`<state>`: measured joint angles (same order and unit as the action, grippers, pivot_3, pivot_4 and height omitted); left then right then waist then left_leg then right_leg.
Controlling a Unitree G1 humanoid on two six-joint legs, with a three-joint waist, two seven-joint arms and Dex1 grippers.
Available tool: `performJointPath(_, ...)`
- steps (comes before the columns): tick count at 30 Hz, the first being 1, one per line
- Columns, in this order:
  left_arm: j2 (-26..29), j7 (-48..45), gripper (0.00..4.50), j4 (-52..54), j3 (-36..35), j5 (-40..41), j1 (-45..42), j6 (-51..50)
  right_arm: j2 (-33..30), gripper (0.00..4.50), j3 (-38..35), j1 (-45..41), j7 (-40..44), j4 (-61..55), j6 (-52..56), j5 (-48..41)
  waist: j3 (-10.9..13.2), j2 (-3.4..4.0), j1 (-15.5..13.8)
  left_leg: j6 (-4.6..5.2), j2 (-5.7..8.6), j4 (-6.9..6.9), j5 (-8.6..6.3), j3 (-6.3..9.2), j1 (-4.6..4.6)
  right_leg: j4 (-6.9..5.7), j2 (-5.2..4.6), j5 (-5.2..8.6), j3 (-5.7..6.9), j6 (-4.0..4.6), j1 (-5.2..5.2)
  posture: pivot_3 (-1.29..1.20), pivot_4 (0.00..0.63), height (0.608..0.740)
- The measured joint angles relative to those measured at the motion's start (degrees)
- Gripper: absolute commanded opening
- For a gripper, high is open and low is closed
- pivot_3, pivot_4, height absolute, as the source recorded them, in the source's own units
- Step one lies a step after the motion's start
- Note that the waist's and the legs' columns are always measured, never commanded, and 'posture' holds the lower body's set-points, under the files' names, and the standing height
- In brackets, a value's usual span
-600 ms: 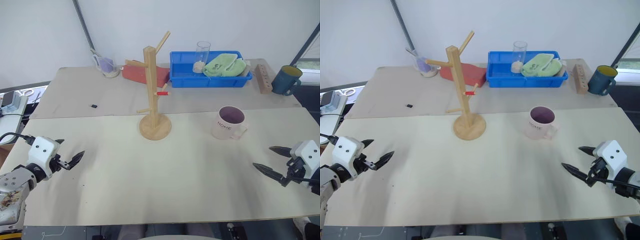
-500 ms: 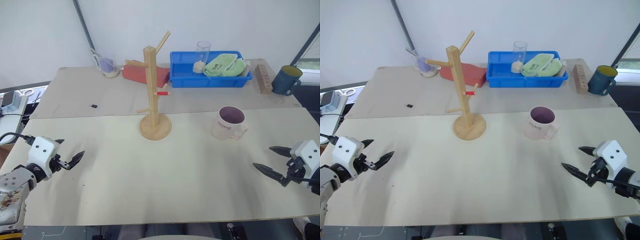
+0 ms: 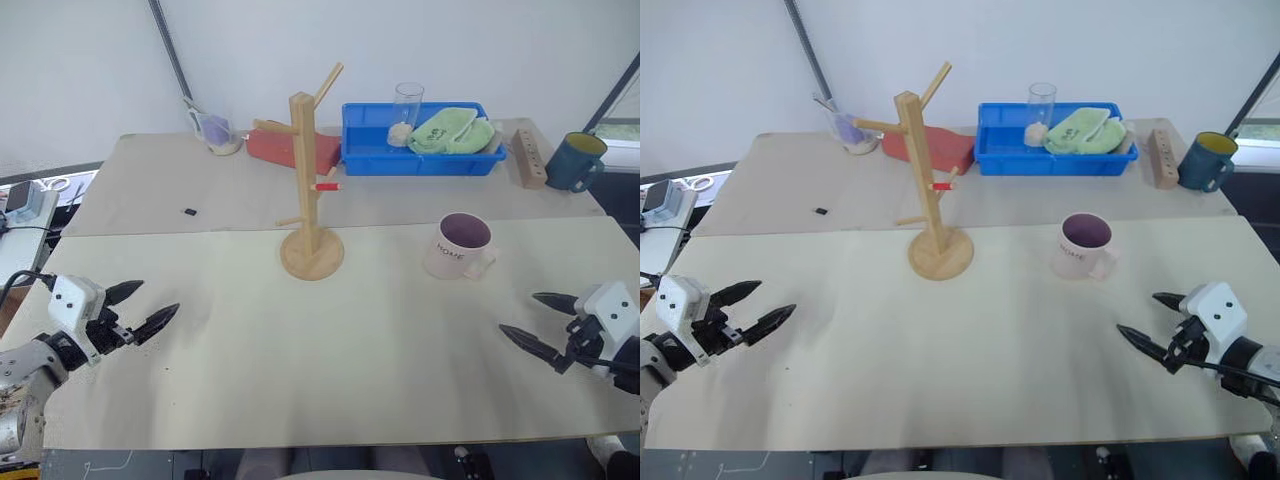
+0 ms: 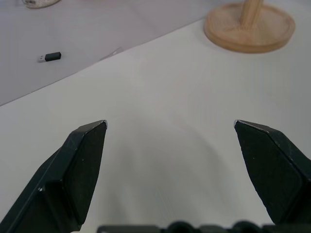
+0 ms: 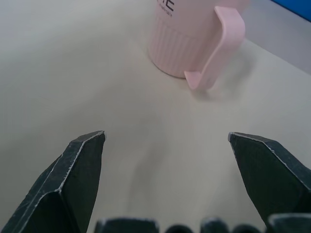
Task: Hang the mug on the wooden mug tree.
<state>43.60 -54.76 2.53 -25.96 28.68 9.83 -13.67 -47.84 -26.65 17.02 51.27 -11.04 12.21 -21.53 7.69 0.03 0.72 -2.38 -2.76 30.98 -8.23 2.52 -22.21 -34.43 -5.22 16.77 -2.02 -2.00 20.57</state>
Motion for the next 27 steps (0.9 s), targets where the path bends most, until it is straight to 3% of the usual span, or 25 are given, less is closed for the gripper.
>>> performJointPath(8,2.8,-10.0,4.50,11.3,12.5,2.0,-9.4,-1.5,10.4,4.48,-1.1,2.4,-10.9,-10.1,4.5,0.0,0.0,0.02,-0.5,0.00,-0.04,-0.01,0.00,-0.11,-0.08,0.00,-0.01,-0.01,-0.03,-0.01,-0.05,0.00,0.150,0.727)
performJointPath(14,0.7,-14.5,4.50,16.4,23.4,4.7,-20.9,-5.1,23.5,4.48,5.0,-0.3,-26.8,-12.9,6.7,5.7,-0.1,0.14,0.5,0.02,-0.04,0.06,0.02,-0.10,-0.02,-0.11,0.12,-0.06,-0.15,-0.09,-0.06,0.00,0.150,0.727)
performJointPath(21,-1.3,-15.9,4.50,16.7,29.0,4.6,-26.4,-6.3,28.6,4.48,8.2,-7.5,-37.0,-6.8,7.0,11.5,-0.1,0.13,0.4,0.05,-0.07,0.22,0.03,-0.07,0.04,-0.46,0.32,-0.07,-0.34,-0.11,-0.04,0.00,0.150,0.727)
performJointPath(27,-1.5,-15.7,4.50,16.6,29.6,3.4,-26.9,-6.2,30.8,4.48,8.7,-12.2,-42.0,-1.3,7.0,13.6,-0.1,0.15,0.4,0.07,-0.09,0.23,0.04,0.06,0.04,-0.52,0.46,-0.07,-0.42,-0.11,-0.06,0.00,0.150,0.727)
